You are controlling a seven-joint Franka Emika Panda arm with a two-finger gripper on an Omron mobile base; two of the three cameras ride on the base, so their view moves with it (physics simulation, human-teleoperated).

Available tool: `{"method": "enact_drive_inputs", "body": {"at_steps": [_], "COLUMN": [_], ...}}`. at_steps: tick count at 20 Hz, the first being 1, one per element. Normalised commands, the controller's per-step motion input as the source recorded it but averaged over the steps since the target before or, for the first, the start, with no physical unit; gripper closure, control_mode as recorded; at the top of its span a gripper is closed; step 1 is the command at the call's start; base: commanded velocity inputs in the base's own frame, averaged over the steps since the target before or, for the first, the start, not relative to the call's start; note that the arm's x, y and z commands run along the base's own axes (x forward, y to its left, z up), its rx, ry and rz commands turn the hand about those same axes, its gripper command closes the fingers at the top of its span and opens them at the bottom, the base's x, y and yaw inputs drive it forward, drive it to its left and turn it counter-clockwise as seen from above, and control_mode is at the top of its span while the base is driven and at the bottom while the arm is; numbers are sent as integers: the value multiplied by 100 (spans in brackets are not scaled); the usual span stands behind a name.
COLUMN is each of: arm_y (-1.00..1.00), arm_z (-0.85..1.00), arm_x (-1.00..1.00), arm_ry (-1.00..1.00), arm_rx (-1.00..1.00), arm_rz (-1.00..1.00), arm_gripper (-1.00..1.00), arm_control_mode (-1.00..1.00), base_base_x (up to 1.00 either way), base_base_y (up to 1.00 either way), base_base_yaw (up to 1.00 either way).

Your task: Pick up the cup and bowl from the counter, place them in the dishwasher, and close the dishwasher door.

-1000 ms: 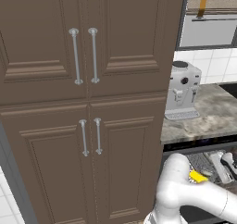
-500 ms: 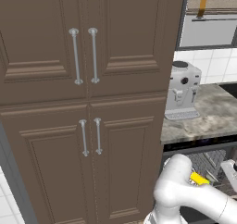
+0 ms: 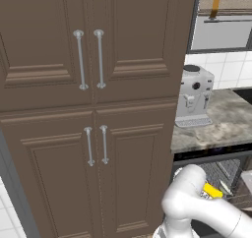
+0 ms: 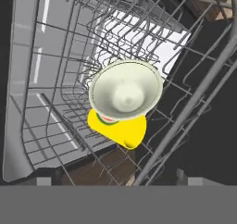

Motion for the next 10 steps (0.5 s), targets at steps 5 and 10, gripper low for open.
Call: {"method": "enact_drive_inputs", "body": {"at_steps": [5, 10], "arm_y": [0, 0], "arm_z": [36, 36], "arm_x": [0, 0], "arm_ry": [-6, -8], "arm_rx": [-16, -16], "arm_rz": [-12, -13], "arm_gripper": [-100, -100], "arm_control_mode": [-100, -100], "base_base_x": [0, 0], "base_base_y": [0, 0], "base_base_yaw": [0, 0]}}
